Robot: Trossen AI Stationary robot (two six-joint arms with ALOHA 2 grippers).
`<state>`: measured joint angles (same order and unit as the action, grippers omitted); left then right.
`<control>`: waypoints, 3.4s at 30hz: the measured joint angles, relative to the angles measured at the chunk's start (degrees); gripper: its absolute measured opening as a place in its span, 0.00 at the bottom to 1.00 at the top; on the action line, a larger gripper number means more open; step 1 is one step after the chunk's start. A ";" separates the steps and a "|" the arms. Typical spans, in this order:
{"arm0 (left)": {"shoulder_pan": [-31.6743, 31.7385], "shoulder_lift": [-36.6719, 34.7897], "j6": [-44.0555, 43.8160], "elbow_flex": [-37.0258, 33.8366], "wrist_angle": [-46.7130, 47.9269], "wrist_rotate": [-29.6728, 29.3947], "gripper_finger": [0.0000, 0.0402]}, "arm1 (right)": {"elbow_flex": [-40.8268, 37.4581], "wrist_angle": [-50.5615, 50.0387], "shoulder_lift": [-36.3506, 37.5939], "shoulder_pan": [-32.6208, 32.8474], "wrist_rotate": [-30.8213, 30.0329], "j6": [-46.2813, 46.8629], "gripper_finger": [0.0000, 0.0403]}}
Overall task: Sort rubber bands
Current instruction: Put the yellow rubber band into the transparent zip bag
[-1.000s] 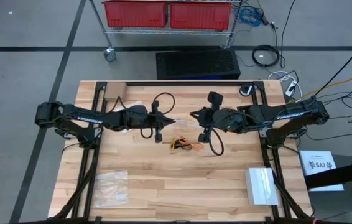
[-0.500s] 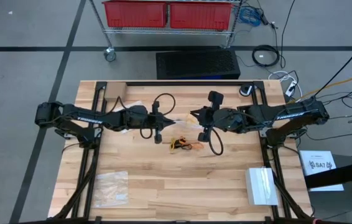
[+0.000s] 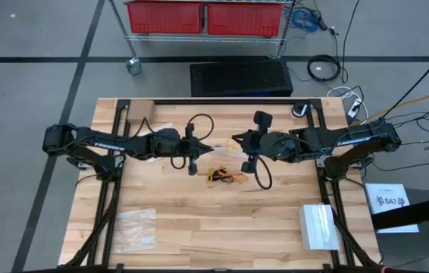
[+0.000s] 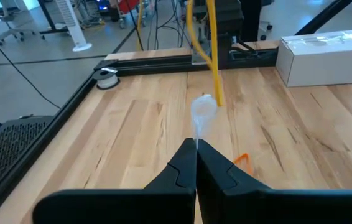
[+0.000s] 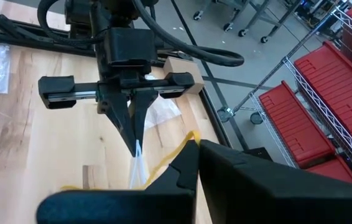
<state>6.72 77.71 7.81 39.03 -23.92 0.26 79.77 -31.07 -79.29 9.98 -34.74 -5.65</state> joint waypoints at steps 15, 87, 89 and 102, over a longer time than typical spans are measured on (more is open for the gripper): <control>0.00 0.00 -0.01 0.00 -0.02 0.01 0.00 | 0.00 0.02 0.00 -0.61 -1.49 0.24 0.00; -1.38 0.00 0.07 0.00 -5.73 -0.22 0.00 | -0.04 -10.13 -8.74 -2.59 8.05 14.51 0.00; -1.33 0.00 0.07 0.00 -5.74 -0.22 0.00 | -0.04 -9.85 -8.74 -3.15 9.19 14.56 0.00; -1.34 0.00 0.09 0.01 -5.68 -0.01 0.00 | -0.04 -9.96 -9.14 -5.43 12.52 14.47 0.00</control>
<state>5.38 77.71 7.90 39.03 -29.61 0.25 79.72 -41.03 -88.42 4.54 -22.22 8.82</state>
